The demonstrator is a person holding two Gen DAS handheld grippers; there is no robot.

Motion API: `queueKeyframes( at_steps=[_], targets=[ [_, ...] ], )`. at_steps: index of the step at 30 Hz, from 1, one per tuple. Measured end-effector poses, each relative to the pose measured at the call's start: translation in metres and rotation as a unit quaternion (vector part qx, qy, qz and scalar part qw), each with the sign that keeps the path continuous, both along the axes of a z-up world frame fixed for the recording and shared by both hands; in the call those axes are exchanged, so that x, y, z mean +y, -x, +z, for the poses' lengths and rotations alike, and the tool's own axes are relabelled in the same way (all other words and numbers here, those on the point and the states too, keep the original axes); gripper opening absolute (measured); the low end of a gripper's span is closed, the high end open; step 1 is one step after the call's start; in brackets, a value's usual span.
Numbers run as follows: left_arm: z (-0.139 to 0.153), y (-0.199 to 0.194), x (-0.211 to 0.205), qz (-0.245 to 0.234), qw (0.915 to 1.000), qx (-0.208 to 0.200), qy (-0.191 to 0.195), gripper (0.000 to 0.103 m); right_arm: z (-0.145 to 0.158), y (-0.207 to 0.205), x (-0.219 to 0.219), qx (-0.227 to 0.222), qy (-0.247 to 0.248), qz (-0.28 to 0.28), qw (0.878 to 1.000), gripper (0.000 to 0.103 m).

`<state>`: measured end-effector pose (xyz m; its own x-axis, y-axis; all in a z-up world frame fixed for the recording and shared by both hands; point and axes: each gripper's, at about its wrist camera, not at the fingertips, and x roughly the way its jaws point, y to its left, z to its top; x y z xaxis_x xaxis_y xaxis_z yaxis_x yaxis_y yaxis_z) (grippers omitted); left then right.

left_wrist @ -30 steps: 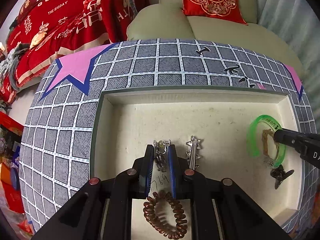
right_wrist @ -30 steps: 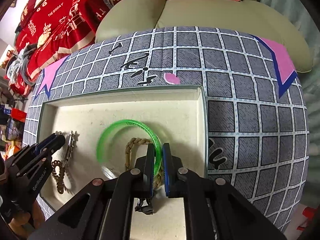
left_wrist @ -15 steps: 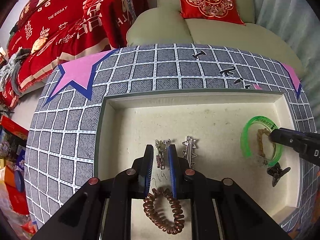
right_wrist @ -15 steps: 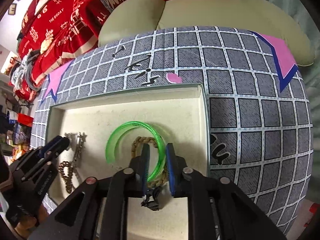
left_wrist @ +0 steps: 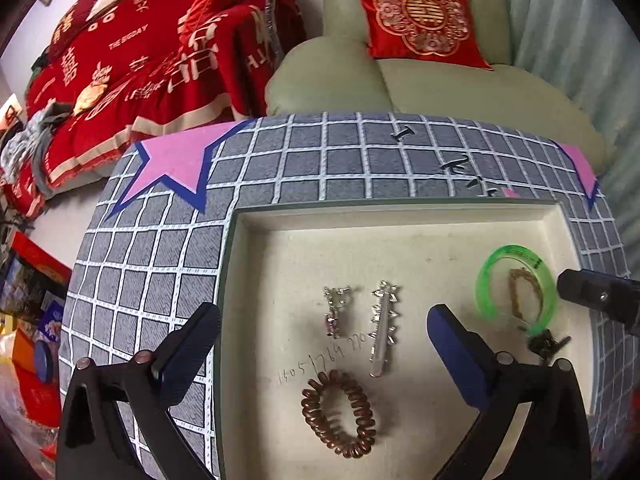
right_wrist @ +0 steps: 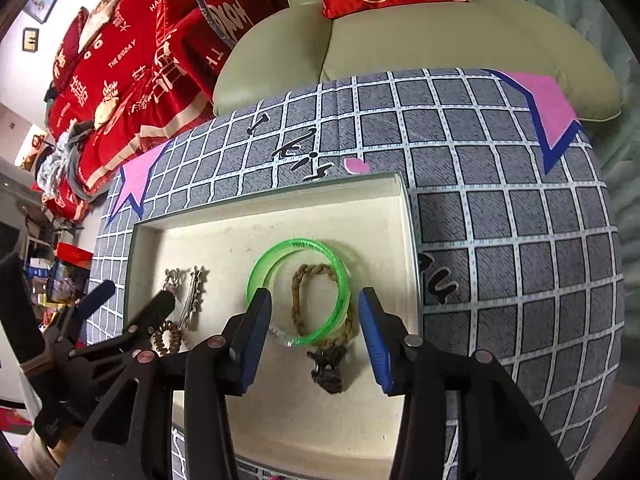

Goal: Organize jewelry
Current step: 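Move the left tool to the yellow cord bracelet while the right tool moves to the beaded bracelet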

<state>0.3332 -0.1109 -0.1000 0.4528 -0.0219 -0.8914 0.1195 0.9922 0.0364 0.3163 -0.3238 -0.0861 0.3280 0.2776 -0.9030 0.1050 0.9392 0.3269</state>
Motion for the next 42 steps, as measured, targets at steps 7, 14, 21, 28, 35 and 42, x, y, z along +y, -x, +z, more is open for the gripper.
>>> queueKeyframes(
  at_steps=[7,14,21,28,35,42],
  targets=[
    [0.015,0.021,0.0,-0.009,0.9999,-0.009,-0.005,0.103,0.005,0.021,-0.003,-0.002,-0.022,-0.012,1.0,0.08],
    [0.026,0.059,0.009,-0.022,0.9997,-0.008,0.005,0.103,0.017,0.053,-0.004,-0.018,-0.042,-0.026,0.999,0.09],
    [0.031,0.107,0.025,-0.023,0.9995,0.001,0.021,0.103,0.029,0.09,0.001,-0.034,-0.034,-0.041,0.998,0.092],
    [0.018,0.146,0.045,-0.017,0.9992,0.027,0.024,0.103,0.027,0.129,0.006,-0.01,-0.014,-0.045,0.999,0.092],
    [0.001,0.173,0.062,-0.007,0.9984,0.052,0.022,0.103,0.004,0.172,0.003,0.043,-0.013,-0.062,0.997,0.092],
    [-0.011,0.184,0.069,-0.002,0.9972,0.07,0.026,0.103,-0.018,0.2,0.005,0.083,0.003,-0.084,0.993,0.092]
  ],
)
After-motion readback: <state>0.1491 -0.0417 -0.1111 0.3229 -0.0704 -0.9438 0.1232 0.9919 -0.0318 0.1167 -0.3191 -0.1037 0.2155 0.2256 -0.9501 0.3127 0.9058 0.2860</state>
